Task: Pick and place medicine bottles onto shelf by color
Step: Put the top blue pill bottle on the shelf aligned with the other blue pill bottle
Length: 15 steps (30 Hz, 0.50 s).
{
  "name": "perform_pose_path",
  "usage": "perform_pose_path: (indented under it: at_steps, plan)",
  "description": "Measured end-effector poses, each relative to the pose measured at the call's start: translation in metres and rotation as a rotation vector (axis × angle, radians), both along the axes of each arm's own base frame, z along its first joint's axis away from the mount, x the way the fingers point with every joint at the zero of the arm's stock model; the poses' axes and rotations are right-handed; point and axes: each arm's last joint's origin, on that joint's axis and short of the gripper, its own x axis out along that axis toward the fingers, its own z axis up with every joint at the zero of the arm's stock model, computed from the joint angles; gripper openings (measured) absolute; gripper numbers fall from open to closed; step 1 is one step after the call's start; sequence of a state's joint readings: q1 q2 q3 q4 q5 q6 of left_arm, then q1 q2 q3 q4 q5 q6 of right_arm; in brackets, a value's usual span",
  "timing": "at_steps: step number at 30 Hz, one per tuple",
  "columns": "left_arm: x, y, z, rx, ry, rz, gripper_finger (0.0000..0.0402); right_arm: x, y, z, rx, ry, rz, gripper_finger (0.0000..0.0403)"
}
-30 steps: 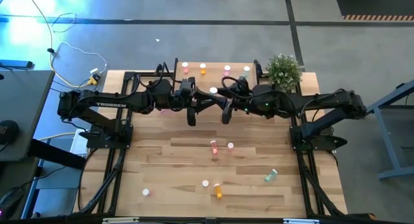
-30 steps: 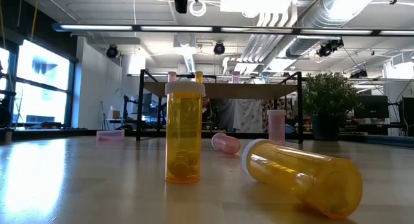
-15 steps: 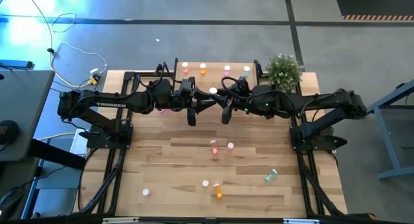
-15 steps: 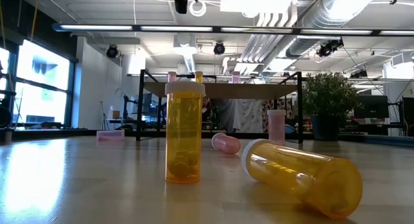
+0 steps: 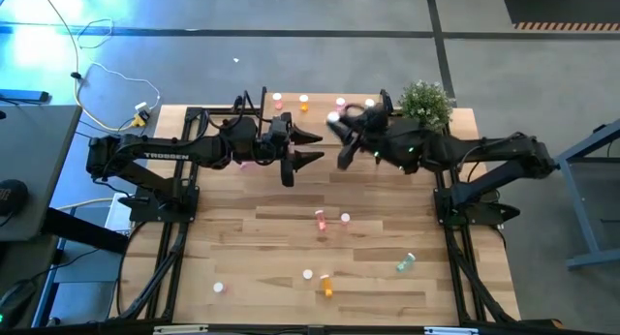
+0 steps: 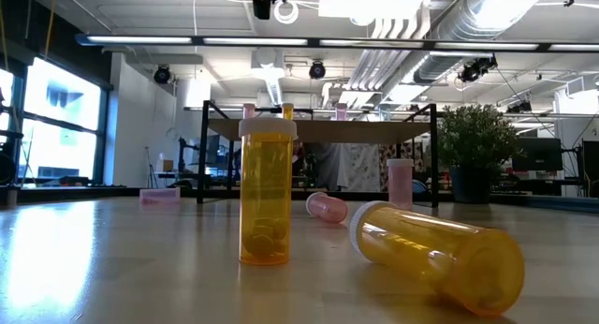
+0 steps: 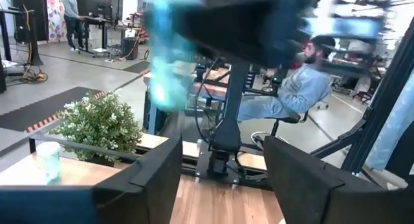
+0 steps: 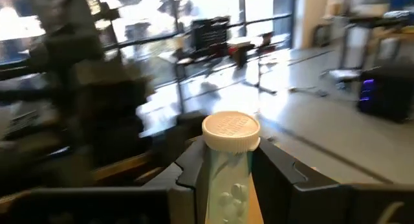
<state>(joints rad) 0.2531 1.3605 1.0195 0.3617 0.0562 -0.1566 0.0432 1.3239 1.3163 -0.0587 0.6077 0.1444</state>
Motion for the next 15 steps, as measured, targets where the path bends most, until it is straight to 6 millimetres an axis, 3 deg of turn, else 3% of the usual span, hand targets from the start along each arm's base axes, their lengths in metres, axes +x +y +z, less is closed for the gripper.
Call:
perform_pose_path:
  at_steps: [9, 15]
  plan:
    - [-0.011, 0.022, 0.016, 0.019, -0.048, 0.067, 0.0215, -0.056, -0.026, 0.038, -0.143, -0.031, -0.135, 0.0083]
    - [-0.023, 0.033, 0.023, 0.025, -0.065, 0.115, 0.0215, -0.099, -0.043, 0.041, -0.146, 0.015, -0.249, 0.0083]
